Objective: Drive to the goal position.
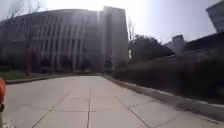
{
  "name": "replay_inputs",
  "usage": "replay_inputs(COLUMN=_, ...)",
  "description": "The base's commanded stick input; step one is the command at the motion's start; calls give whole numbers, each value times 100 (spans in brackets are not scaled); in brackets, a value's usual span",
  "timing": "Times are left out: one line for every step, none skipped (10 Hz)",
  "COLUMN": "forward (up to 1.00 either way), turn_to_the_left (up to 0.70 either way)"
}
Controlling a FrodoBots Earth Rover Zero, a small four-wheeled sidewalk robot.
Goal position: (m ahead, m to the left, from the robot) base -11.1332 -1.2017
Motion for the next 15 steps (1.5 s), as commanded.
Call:
replay_inputs(forward=70, turn_to_the_left=0)
replay_inputs(forward=70, turn_to_the_left=0)
replay_inputs(forward=70, turn_to_the_left=0)
replay_inputs(forward=70, turn_to_the_left=0)
replay_inputs(forward=70, turn_to_the_left=9)
replay_inputs(forward=70, turn_to_the_left=35)
replay_inputs(forward=70, turn_to_the_left=35)
replay_inputs(forward=70, turn_to_the_left=35)
replay_inputs(forward=70, turn_to_the_left=35)
replay_inputs(forward=70, turn_to_the_left=35)
replay_inputs(forward=70, turn_to_the_left=35)
replay_inputs(forward=70, turn_to_the_left=35)
replay_inputs(forward=70, turn_to_the_left=35)
replay_inputs(forward=70, turn_to_the_left=35)
replay_inputs(forward=70, turn_to_the_left=35)
